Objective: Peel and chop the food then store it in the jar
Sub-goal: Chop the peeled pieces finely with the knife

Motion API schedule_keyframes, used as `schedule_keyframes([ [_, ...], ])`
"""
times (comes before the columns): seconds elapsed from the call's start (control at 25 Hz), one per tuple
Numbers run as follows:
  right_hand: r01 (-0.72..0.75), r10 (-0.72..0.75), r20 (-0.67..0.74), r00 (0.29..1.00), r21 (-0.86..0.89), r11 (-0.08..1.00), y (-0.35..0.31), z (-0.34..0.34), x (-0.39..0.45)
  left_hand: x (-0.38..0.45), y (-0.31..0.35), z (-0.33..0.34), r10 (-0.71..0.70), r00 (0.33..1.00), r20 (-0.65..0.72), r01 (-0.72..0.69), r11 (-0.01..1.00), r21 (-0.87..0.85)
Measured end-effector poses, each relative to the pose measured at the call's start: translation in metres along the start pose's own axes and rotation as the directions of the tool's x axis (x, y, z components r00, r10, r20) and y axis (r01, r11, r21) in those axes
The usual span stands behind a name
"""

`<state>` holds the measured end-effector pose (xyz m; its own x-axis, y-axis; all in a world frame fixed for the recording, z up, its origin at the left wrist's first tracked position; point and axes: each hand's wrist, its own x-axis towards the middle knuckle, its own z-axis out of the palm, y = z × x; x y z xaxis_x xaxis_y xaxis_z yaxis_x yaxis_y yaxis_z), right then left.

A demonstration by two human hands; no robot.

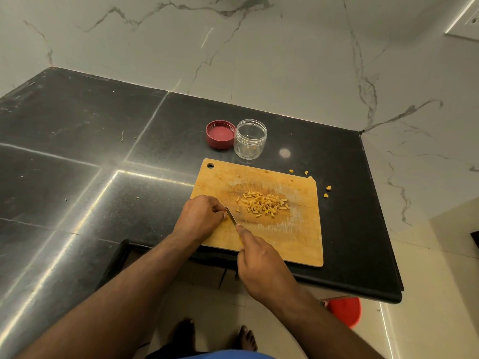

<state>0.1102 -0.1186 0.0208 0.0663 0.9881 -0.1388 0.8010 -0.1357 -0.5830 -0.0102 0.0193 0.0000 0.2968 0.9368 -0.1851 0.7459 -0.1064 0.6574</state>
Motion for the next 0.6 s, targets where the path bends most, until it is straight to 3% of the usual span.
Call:
schedule_keyframes([
  [0.6, -0.008, 0.011, -0.047, 0.999, 0.051, 0.999, 0.006, -0.003, -0.017, -0.004, -0.003, -0.001, 0.0, 1.0, -0.008, 0.0, 1.0, 0.006],
])
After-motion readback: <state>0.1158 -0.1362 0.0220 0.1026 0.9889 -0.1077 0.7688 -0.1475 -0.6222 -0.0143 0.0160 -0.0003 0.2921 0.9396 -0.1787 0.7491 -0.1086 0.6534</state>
